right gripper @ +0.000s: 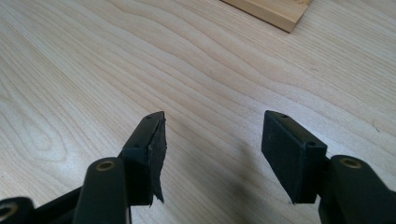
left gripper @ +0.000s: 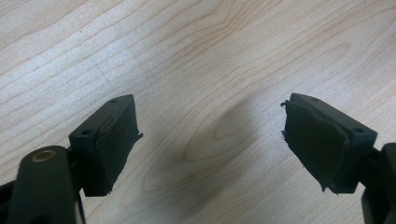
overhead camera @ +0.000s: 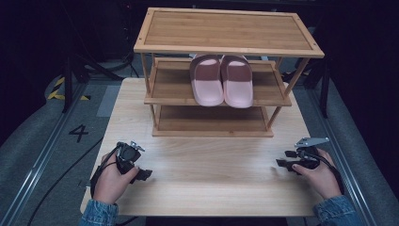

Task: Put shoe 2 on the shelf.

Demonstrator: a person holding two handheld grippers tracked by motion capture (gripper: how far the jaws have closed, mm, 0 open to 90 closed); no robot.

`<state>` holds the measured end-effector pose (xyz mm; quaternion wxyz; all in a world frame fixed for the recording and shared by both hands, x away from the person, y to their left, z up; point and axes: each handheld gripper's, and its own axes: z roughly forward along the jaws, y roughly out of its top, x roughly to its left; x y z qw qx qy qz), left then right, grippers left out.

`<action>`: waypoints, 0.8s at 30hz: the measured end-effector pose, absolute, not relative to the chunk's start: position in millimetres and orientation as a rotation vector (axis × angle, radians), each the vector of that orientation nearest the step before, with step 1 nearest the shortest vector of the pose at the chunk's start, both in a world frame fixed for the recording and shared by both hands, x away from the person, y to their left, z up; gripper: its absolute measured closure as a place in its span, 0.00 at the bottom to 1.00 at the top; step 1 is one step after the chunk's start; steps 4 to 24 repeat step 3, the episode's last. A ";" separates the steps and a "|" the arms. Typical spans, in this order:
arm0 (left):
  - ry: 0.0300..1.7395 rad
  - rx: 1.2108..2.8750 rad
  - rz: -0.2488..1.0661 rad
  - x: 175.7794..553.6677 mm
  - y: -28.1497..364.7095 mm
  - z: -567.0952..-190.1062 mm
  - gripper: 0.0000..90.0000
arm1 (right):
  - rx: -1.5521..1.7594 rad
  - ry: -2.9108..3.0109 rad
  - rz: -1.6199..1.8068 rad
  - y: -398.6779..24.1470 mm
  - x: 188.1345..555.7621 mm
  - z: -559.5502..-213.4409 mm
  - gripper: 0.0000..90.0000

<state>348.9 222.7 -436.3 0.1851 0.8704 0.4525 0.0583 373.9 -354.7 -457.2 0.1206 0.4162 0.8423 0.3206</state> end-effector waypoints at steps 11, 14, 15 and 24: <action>1.272 2.456 0.164 348.3 221.6 -437.4 0.21 | 1.196 2.445 0.955 -353.9 374.4 -456.1 0.45; 1.272 2.456 0.164 348.3 221.6 -437.4 0.21 | 1.196 2.445 0.955 -353.9 374.4 -456.1 0.45; 1.272 2.456 0.164 348.3 221.6 -437.4 0.21 | 1.196 2.445 0.955 -353.9 374.4 -456.1 0.45; 1.272 2.456 0.164 348.3 221.6 -437.4 0.21 | 1.196 2.445 0.955 -353.9 374.4 -456.1 0.45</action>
